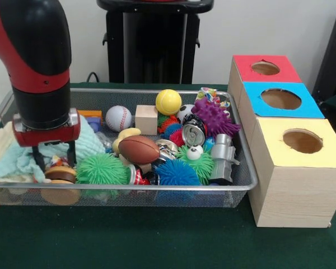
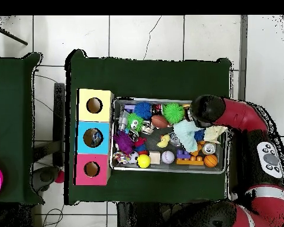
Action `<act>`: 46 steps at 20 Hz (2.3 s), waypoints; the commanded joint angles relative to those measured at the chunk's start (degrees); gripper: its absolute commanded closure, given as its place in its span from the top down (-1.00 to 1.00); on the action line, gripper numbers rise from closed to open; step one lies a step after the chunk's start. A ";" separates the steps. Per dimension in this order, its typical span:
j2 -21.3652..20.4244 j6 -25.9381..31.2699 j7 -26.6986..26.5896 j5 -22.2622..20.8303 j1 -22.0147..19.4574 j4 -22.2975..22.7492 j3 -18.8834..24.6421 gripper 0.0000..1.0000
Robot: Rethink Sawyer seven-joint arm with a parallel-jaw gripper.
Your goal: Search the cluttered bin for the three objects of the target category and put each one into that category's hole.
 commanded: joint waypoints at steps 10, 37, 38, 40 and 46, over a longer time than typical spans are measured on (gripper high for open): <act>-2.37 4.00 7.19 15.12 -2.79 10.96 9.46 1.00; -2.55 4.00 8.32 12.38 3.11 12.07 0.50 1.00; -2.68 4.00 8.74 12.72 3.34 12.52 0.35 1.00; -2.80 4.55 8.62 12.26 3.93 12.52 -0.53 1.00; -2.03 6.04 6.73 10.40 5.18 12.54 -3.38 1.00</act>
